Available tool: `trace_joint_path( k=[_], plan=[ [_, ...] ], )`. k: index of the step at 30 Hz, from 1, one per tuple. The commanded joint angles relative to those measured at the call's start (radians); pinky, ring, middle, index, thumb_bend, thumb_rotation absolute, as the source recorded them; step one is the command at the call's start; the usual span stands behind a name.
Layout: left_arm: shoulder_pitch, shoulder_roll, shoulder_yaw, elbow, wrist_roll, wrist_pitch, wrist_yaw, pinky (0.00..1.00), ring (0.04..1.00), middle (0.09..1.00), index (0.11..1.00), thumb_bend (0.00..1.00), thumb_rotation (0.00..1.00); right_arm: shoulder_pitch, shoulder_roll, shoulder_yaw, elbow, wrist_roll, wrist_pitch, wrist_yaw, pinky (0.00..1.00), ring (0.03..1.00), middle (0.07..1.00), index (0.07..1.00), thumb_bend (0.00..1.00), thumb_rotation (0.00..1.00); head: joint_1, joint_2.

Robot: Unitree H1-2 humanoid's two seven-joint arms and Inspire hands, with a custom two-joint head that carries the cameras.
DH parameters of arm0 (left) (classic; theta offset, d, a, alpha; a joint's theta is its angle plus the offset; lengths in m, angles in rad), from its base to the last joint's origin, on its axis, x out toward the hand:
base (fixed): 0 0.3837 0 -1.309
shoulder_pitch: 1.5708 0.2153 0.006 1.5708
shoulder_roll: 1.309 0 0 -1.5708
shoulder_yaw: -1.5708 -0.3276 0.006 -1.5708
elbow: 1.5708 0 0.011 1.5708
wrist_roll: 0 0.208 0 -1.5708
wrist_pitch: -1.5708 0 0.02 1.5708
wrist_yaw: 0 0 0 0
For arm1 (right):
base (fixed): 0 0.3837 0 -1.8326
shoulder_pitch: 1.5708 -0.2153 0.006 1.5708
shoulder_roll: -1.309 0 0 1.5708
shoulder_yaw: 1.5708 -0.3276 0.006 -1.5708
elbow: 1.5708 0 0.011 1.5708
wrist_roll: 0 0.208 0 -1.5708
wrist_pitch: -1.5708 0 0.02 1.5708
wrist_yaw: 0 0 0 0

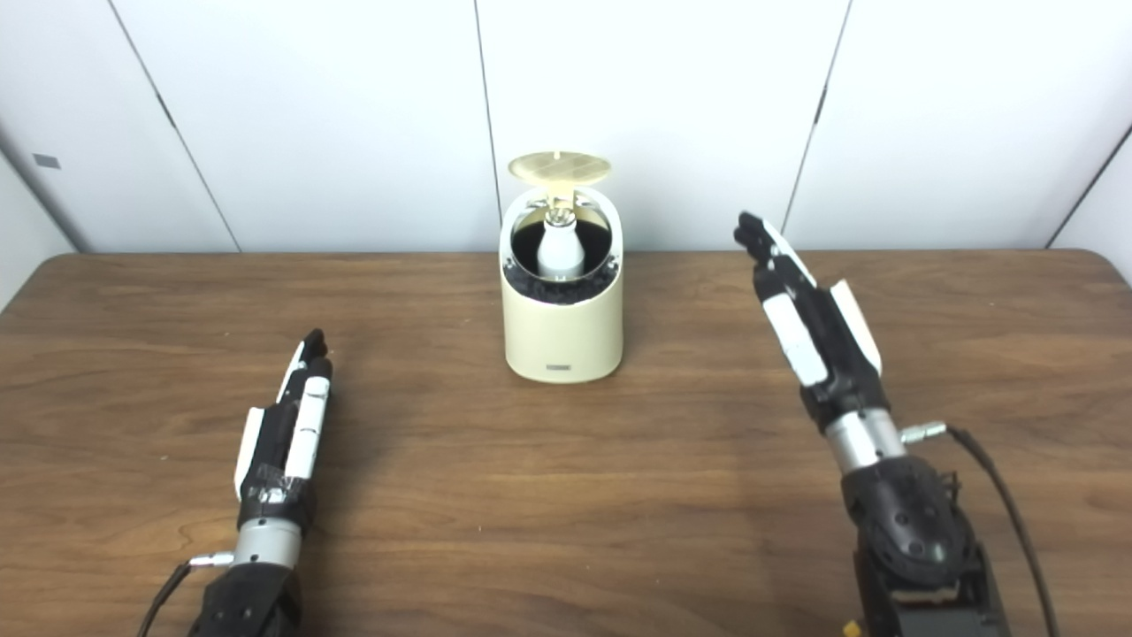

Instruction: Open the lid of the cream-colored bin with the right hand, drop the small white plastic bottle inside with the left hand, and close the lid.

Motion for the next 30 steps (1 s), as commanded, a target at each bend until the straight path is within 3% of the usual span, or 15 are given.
trace_joint_path(
  k=[1,4,7,13,17,24,30],
  plan=[
    [0.008,-0.004,-0.011,0.012,-0.017,-0.030,-0.015,1.00,1.000,1.000,1.000,0.55,0.92,-0.069,-0.007,0.010,-0.053,-0.011,0.037,0.014,0.96,0.971,0.943,0.930,0.65,0.98,-0.004,0.001],
    [0.022,-0.013,-0.016,0.041,-0.035,-0.070,-0.017,1.00,1.000,1.000,1.000,0.55,0.95,-0.119,-0.010,0.026,-0.063,-0.024,0.085,0.027,0.95,0.968,0.941,0.928,0.63,0.96,-0.010,0.005],
    [0.032,-0.020,-0.021,0.075,-0.050,-0.111,-0.019,1.00,1.000,1.000,1.000,0.58,0.94,-0.166,-0.019,0.048,-0.035,-0.062,0.078,0.027,0.93,0.960,0.937,0.921,0.64,0.96,-0.011,0.009],
    [0.047,-0.031,-0.031,0.077,-0.039,-0.103,-0.003,1.00,1.000,1.000,1.000,0.62,0.94,-0.258,-0.040,0.097,0.029,-0.156,0.064,0.029,0.86,0.928,0.931,0.909,0.66,0.99,-0.008,0.009],
    [0.052,-0.036,-0.036,0.086,-0.019,-0.121,0.012,1.00,1.000,1.000,1.000,0.61,0.95,-0.330,-0.058,0.146,0.075,-0.227,0.064,0.050,0.82,0.913,0.936,0.919,0.61,1.00,-0.005,0.009],
    [0.049,-0.036,-0.042,0.094,-0.005,-0.118,0.015,1.00,1.000,1.000,1.000,0.61,0.97,-0.451,-0.060,0.212,0.188,-0.300,0.040,0.077,0.85,0.907,0.933,0.918,0.60,1.00,-0.009,0.010],
    [0.048,-0.038,-0.046,0.096,0.007,-0.124,0.016,1.00,1.000,1.000,1.000,0.60,0.96,-0.500,-0.052,0.260,0.227,-0.355,0.050,0.100,0.86,0.931,0.929,0.875,0.59,1.00,-0.006,0.009]
  ],
)
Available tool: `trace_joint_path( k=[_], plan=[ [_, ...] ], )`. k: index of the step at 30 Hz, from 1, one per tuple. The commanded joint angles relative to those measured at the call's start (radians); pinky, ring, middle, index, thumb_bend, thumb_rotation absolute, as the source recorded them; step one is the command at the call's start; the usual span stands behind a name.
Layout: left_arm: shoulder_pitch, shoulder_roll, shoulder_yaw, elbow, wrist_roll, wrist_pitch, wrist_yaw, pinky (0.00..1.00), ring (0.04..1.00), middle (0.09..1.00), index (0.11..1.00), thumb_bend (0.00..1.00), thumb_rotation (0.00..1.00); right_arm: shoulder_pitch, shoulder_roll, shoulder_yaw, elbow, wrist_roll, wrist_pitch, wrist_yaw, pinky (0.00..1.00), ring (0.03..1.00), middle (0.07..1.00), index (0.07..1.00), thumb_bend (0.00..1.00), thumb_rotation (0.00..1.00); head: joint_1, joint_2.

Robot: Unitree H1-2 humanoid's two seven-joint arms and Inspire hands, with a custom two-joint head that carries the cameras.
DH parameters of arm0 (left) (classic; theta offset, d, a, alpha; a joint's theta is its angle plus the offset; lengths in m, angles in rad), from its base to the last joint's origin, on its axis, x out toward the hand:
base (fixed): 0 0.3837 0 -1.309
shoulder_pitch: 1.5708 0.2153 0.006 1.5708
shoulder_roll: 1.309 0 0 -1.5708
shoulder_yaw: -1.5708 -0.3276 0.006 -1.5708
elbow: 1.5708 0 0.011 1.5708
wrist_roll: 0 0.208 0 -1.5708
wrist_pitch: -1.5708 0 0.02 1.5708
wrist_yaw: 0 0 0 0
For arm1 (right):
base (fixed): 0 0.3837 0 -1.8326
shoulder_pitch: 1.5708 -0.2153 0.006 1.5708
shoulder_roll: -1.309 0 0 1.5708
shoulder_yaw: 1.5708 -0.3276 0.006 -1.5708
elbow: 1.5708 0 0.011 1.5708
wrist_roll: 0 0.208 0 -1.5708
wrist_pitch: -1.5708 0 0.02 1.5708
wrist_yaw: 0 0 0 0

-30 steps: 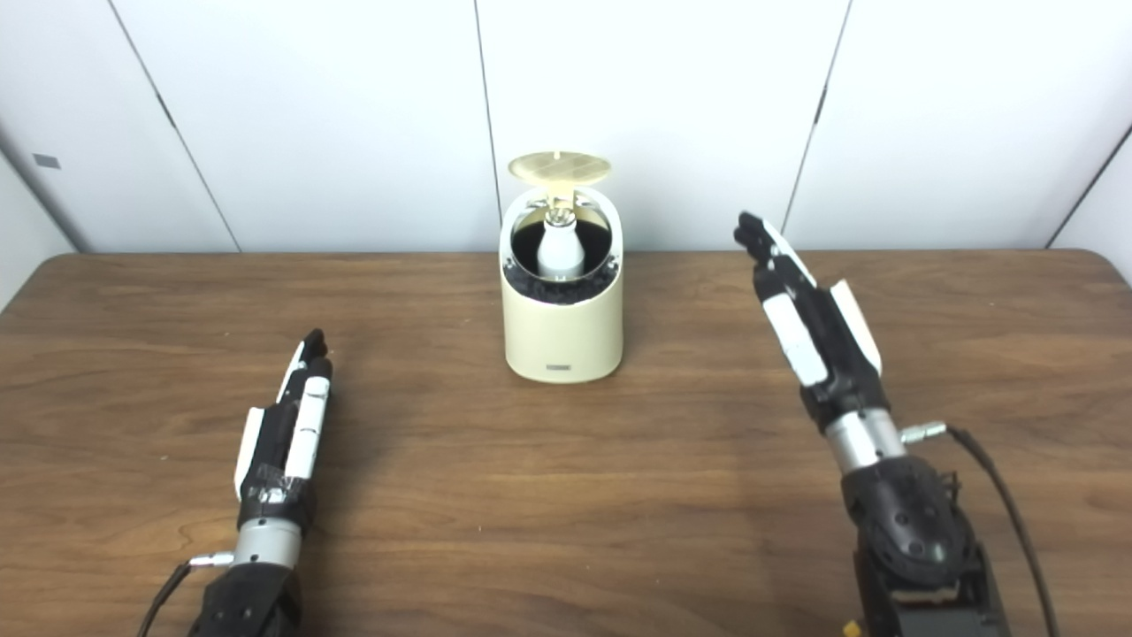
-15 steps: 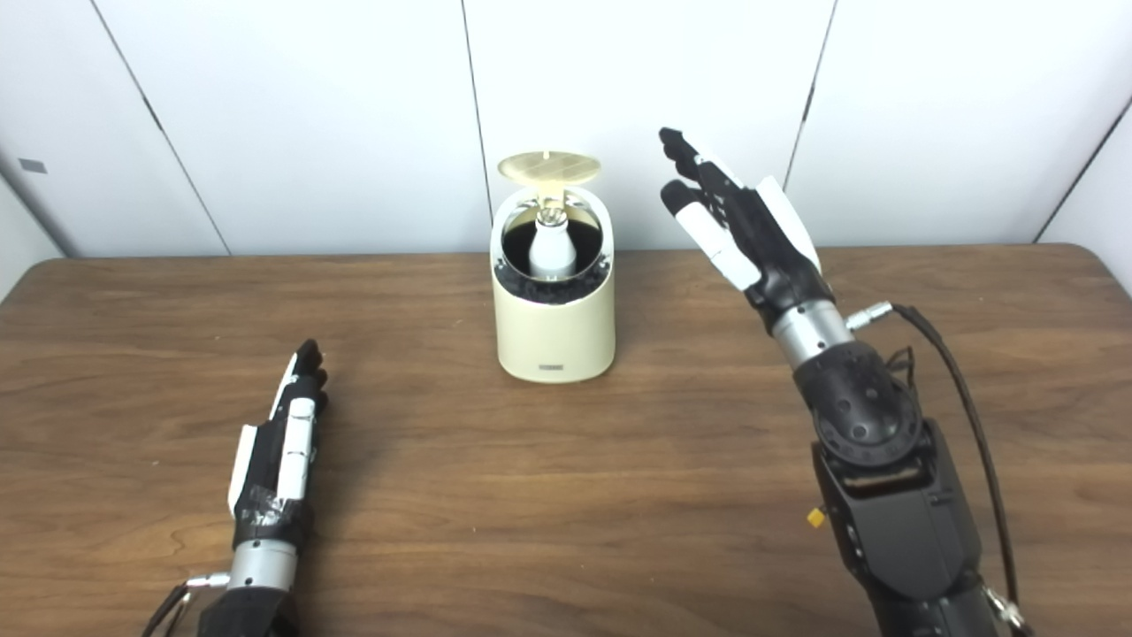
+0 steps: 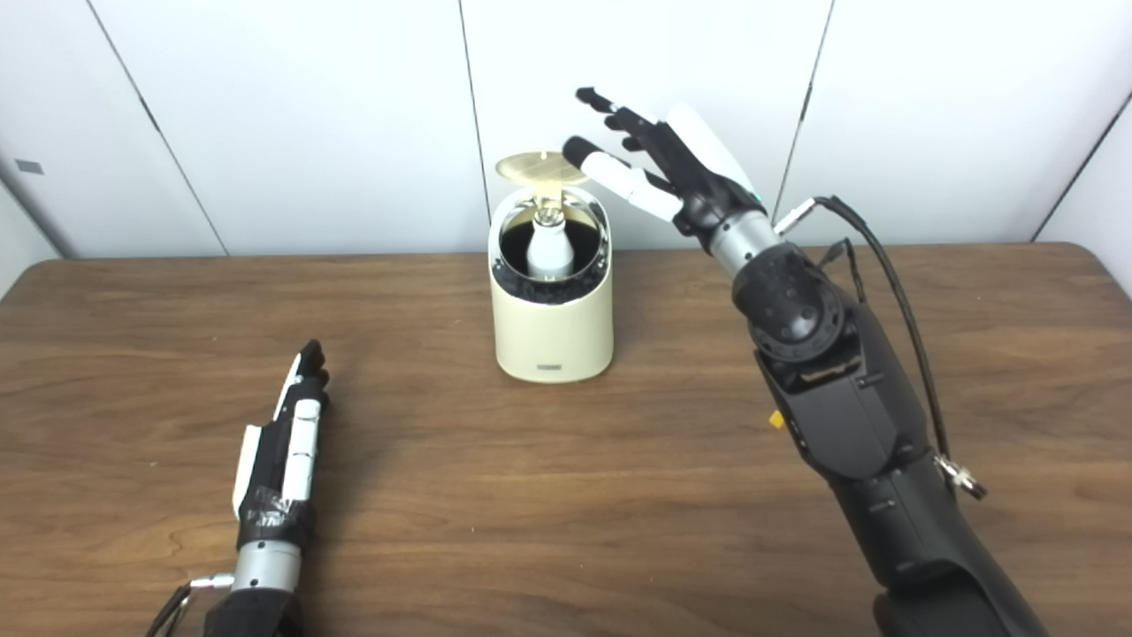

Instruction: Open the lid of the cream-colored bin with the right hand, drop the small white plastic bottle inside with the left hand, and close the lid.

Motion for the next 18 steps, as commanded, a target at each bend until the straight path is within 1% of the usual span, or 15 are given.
trace_joint_path(
  k=[1,2,3,4,8,13,18],
  plan=[
    [0.022,-0.018,-0.018,0.043,0.003,-0.011,0.000,1.00,1.000,1.000,1.000,0.60,0.96,-0.064,-0.004,0.006,-0.012,-0.032,-0.027,0.001,0.87,0.935,0.931,0.874,0.59,1.00,-0.001,0.002],
    [0.022,-0.018,-0.019,0.044,0.007,-0.009,0.002,1.00,1.000,1.000,1.000,0.59,0.96,-0.070,-0.004,0.014,-0.002,-0.041,-0.037,0.000,0.87,0.940,0.934,0.873,0.59,1.00,-0.002,-0.001],
    [0.022,-0.018,-0.019,0.045,0.010,-0.008,0.003,1.00,1.000,1.000,1.000,0.60,0.95,-0.076,-0.004,0.021,0.008,-0.051,-0.045,-0.002,0.90,0.956,0.939,0.871,0.59,1.00,-0.002,-0.001],
    [0.021,-0.018,-0.019,0.046,0.012,-0.007,0.003,1.00,1.000,1.000,1.000,0.60,0.95,-0.079,-0.003,0.025,0.015,-0.058,-0.051,-0.003,0.92,0.967,0.940,0.867,0.58,1.00,-0.002,-0.001],
    [0.020,-0.018,-0.024,0.047,0.018,-0.011,0.002,1.00,1.000,1.000,1.000,0.61,0.93,-0.095,-0.001,0.047,0.036,-0.088,-0.055,0.001,0.94,0.995,0.956,0.859,0.59,1.00,0.000,-0.001],
    [0.022,-0.020,-0.031,0.038,0.033,-0.005,0.007,1.00,0.996,0.997,1.000,0.62,0.92,-0.102,-0.003,0.057,0.049,-0.110,-0.062,0.006,0.99,1.000,0.992,0.846,0.61,1.00,0.002,0.003],
    [0.021,-0.021,-0.030,0.048,0.038,-0.015,0.008,1.00,0.994,0.997,1.000,0.63,0.93,-0.092,-0.014,0.061,0.040,-0.125,-0.082,0.010,1.00,1.000,1.000,0.816,0.61,1.00,0.006,-0.002]
  ],
)
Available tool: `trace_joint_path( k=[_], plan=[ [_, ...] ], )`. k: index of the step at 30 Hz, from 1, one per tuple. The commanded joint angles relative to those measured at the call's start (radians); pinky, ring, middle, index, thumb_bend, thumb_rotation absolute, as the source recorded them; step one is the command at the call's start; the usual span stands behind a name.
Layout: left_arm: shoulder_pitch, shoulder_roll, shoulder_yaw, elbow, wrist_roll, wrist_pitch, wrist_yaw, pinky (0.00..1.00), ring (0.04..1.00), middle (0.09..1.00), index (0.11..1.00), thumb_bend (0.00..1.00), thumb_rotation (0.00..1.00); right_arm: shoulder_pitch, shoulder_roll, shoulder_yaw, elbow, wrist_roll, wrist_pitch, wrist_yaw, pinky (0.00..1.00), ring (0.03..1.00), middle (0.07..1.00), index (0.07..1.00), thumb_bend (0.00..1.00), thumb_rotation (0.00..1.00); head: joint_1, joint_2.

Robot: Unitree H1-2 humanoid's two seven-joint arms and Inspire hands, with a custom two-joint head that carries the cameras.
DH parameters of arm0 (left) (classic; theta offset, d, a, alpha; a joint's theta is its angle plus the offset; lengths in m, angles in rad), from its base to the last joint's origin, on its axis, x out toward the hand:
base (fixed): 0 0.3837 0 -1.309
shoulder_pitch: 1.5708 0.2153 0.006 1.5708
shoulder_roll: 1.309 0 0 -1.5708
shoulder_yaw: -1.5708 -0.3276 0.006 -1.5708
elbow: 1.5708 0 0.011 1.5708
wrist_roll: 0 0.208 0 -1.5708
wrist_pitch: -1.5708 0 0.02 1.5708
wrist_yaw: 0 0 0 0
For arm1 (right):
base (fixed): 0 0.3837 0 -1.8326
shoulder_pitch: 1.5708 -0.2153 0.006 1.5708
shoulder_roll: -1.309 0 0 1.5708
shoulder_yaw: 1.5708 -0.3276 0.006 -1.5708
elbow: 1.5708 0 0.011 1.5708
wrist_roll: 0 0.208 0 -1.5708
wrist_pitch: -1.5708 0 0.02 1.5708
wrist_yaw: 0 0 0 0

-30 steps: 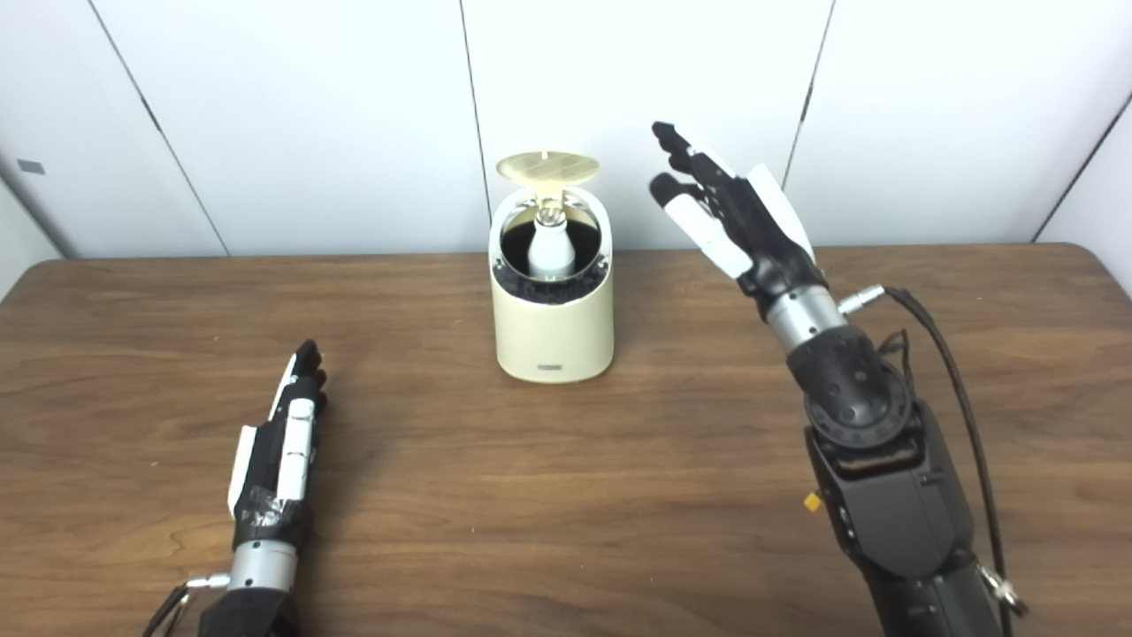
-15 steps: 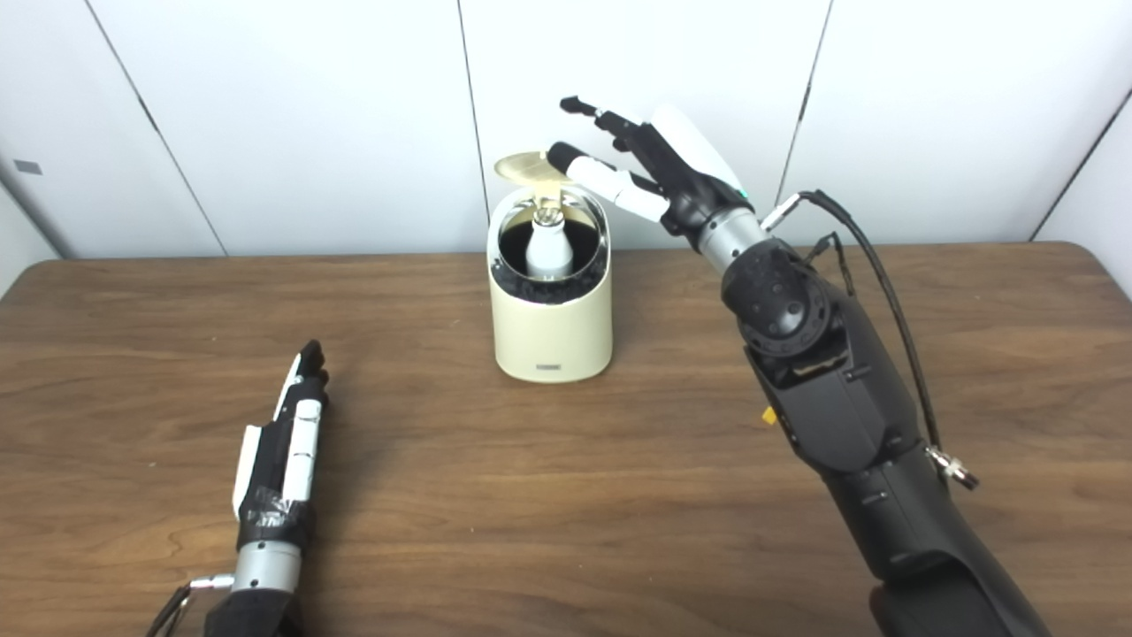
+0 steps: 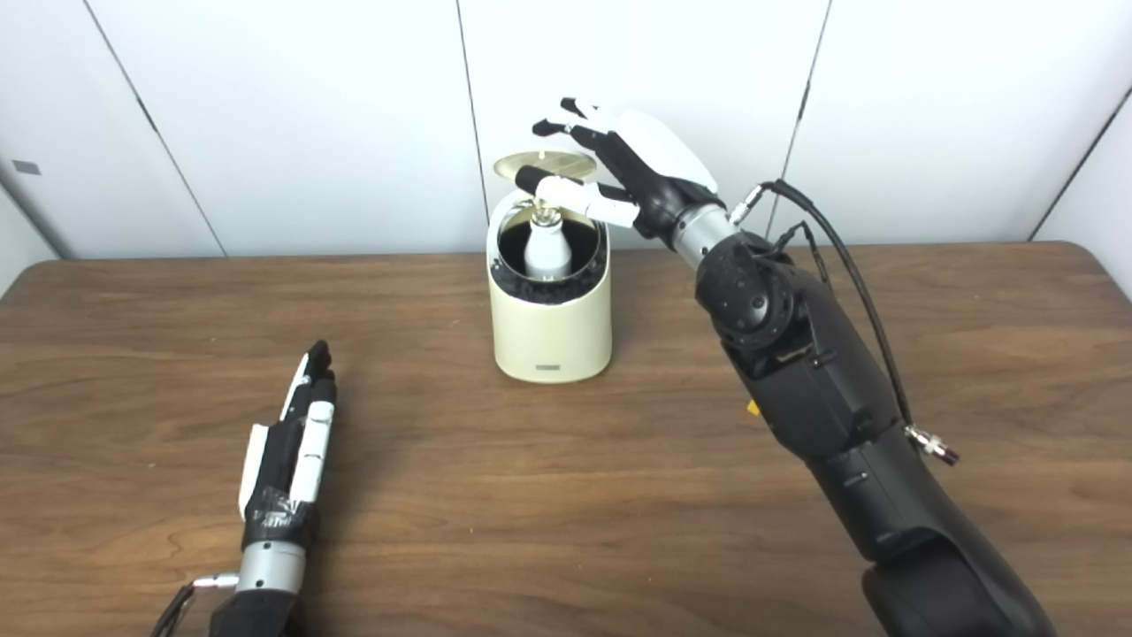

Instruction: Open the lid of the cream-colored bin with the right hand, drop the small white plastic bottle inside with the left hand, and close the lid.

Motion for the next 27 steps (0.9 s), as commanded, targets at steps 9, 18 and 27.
trace_joint_path(
  k=[9,18,27],
  plan=[
    [0.015,-0.018,-0.025,0.057,0.034,-0.007,0.013,0.99,0.992,0.992,0.997,0.62,0.92,-0.001,-0.038,-0.010,-0.055,-0.041,-0.067,0.016,1.00,1.000,0.998,0.813,0.62,1.00,0.008,0.001],
    [0.020,-0.011,-0.049,0.062,0.105,-0.025,0.029,0.96,0.978,0.987,1.000,0.58,0.97,0.067,-0.061,-0.015,-0.095,-0.058,-0.065,0.021,1.00,1.000,0.995,0.800,0.62,1.00,0.015,-0.004],
    [0.021,-0.005,-0.052,0.071,0.124,-0.037,0.039,0.95,0.980,0.988,0.994,0.59,0.95,0.136,-0.054,-0.008,-0.132,-0.095,-0.076,0.010,1.00,1.000,0.990,0.803,0.63,1.00,0.021,-0.005]
  ],
)
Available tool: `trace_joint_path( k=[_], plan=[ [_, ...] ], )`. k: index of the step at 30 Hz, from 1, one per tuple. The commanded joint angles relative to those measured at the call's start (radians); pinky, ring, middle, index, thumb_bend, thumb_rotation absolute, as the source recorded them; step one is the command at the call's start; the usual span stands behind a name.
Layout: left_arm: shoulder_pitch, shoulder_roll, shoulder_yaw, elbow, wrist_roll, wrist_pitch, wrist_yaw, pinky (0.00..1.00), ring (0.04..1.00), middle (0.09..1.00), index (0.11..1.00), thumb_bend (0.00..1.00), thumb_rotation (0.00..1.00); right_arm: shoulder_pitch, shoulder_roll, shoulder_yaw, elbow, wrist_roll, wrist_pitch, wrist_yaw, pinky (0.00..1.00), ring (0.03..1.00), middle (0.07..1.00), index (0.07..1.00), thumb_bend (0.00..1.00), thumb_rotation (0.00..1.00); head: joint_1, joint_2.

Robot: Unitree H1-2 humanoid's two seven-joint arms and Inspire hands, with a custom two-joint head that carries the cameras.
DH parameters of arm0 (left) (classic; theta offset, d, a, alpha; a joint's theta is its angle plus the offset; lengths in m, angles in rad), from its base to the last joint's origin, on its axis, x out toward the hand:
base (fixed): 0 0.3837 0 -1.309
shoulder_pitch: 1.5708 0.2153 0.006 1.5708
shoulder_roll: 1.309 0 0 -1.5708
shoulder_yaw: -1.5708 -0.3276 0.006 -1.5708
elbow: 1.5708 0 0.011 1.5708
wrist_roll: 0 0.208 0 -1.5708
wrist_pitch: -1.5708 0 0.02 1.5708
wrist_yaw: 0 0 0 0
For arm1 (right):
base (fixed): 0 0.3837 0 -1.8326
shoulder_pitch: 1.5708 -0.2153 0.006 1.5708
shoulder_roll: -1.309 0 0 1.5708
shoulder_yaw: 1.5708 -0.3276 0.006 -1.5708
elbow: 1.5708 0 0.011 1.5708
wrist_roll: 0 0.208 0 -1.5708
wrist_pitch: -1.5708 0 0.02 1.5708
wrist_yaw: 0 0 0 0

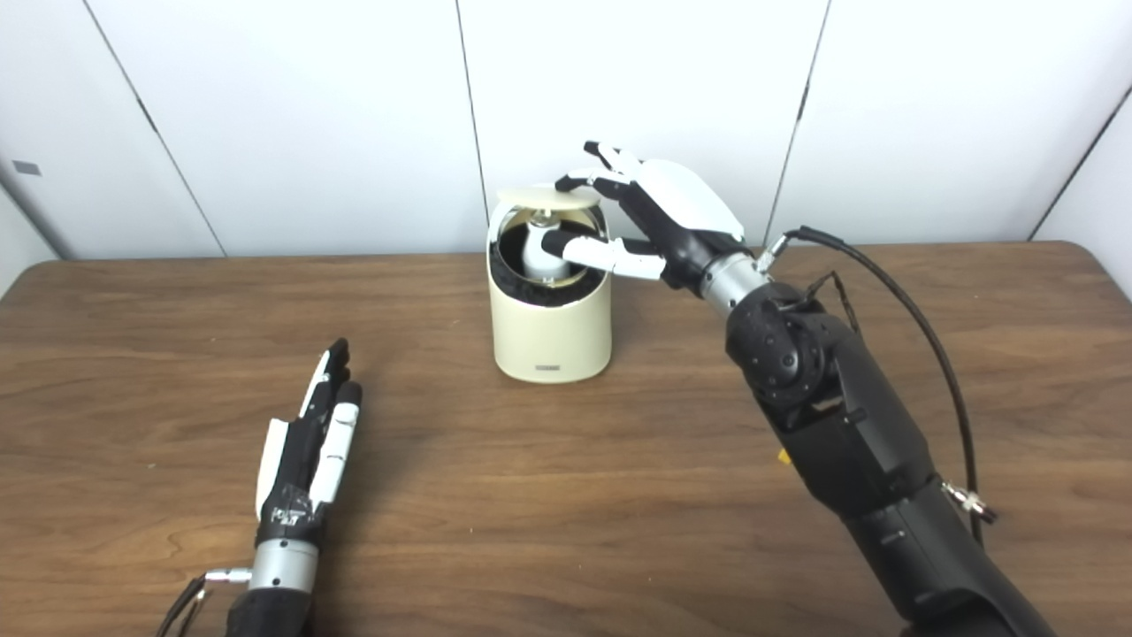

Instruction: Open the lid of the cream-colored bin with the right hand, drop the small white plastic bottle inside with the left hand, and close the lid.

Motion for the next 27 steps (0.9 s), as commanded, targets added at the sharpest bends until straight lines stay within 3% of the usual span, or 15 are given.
trace_joint_path(
  k=[1,27],
  plan=[
    [0.025,-0.011,-0.011,0.058,0.003,-0.026,0.013,0.95,0.980,0.988,0.993,0.60,0.94,-0.010,-0.009,-0.005,-0.023,-0.015,-0.029,-0.007,1.00,1.000,0.991,0.803,0.63,1.00,-0.001,0.001],
    [0.025,-0.015,-0.011,0.054,0.018,-0.004,0.019,1.00,0.997,0.992,0.995,0.59,0.92,0.093,-0.012,0.009,-0.174,-0.089,-0.029,0.084,1.00,1.000,1.000,0.813,0.60,1.00,0.008,0.011]
  ],
)
